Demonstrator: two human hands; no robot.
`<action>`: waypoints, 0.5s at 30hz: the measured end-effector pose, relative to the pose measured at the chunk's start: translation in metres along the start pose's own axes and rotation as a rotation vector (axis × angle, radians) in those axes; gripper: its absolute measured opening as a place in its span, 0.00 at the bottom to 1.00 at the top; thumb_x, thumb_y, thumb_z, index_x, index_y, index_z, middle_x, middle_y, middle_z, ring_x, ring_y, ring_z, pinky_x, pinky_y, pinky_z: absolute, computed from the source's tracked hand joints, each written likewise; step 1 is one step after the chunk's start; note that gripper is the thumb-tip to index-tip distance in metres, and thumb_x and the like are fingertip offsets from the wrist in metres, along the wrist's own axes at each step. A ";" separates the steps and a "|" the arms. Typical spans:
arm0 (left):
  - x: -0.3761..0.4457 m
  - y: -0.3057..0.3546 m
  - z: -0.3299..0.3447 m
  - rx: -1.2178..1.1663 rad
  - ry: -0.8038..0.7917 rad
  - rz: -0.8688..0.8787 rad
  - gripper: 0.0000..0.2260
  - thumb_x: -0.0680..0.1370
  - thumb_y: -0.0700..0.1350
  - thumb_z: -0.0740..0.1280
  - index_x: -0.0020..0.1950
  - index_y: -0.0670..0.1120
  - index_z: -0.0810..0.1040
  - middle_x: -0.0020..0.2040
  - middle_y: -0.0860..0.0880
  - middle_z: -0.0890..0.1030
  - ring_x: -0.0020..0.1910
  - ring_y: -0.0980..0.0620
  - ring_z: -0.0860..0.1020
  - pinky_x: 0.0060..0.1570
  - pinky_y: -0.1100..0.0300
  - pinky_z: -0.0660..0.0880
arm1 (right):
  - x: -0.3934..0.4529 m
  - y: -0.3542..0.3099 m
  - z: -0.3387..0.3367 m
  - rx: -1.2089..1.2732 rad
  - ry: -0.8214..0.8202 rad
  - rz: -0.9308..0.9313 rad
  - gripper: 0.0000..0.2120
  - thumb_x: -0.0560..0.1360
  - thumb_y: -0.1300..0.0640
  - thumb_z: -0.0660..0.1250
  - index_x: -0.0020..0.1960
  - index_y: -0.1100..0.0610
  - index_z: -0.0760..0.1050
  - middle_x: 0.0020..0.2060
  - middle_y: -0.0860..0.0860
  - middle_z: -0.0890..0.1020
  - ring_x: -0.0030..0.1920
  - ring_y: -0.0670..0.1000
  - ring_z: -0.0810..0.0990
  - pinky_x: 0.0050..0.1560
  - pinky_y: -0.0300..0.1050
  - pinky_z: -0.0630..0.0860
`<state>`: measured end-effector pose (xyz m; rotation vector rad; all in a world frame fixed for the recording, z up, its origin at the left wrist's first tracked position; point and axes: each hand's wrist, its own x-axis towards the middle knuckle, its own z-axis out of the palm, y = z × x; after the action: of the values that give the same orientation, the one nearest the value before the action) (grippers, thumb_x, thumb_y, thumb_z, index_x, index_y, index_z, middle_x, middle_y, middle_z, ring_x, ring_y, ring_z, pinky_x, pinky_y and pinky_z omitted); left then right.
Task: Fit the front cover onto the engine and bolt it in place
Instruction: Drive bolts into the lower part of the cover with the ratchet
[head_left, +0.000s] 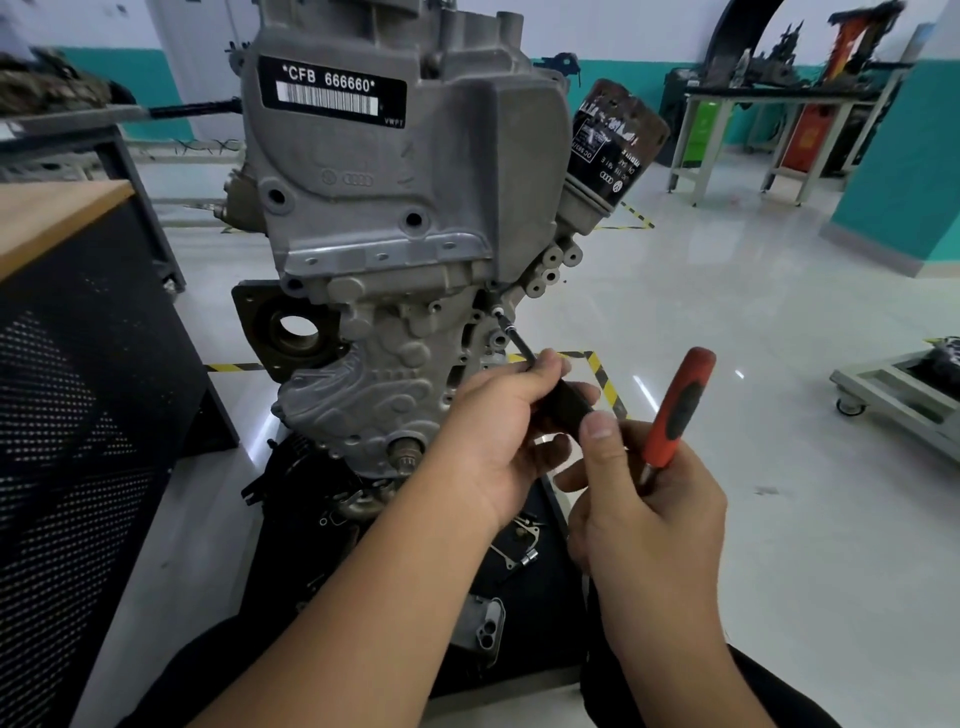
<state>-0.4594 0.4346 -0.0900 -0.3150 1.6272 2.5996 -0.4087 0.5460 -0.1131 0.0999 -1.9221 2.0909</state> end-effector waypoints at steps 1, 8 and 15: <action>0.000 0.000 0.001 -0.009 0.022 0.000 0.08 0.80 0.49 0.70 0.50 0.45 0.81 0.41 0.45 0.86 0.35 0.49 0.83 0.36 0.58 0.78 | 0.000 0.001 0.001 0.027 0.001 0.015 0.16 0.67 0.35 0.74 0.48 0.43 0.80 0.32 0.53 0.82 0.30 0.57 0.78 0.33 0.51 0.76; -0.002 0.000 -0.002 0.023 -0.008 -0.024 0.12 0.82 0.52 0.66 0.58 0.44 0.80 0.48 0.45 0.88 0.38 0.50 0.84 0.36 0.60 0.79 | -0.006 0.009 0.006 -0.098 0.077 0.005 0.13 0.74 0.41 0.73 0.41 0.49 0.80 0.30 0.52 0.82 0.29 0.54 0.80 0.27 0.42 0.76; 0.001 0.001 -0.004 0.013 0.053 -0.010 0.09 0.78 0.48 0.73 0.50 0.42 0.82 0.40 0.43 0.86 0.39 0.45 0.84 0.47 0.47 0.83 | -0.005 0.007 0.010 -0.034 0.050 0.046 0.13 0.66 0.42 0.80 0.46 0.42 0.79 0.36 0.48 0.85 0.32 0.52 0.82 0.32 0.43 0.78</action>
<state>-0.4599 0.4305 -0.0913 -0.3936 1.6529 2.5938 -0.4071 0.5346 -0.1197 -0.0036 -1.9465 2.0687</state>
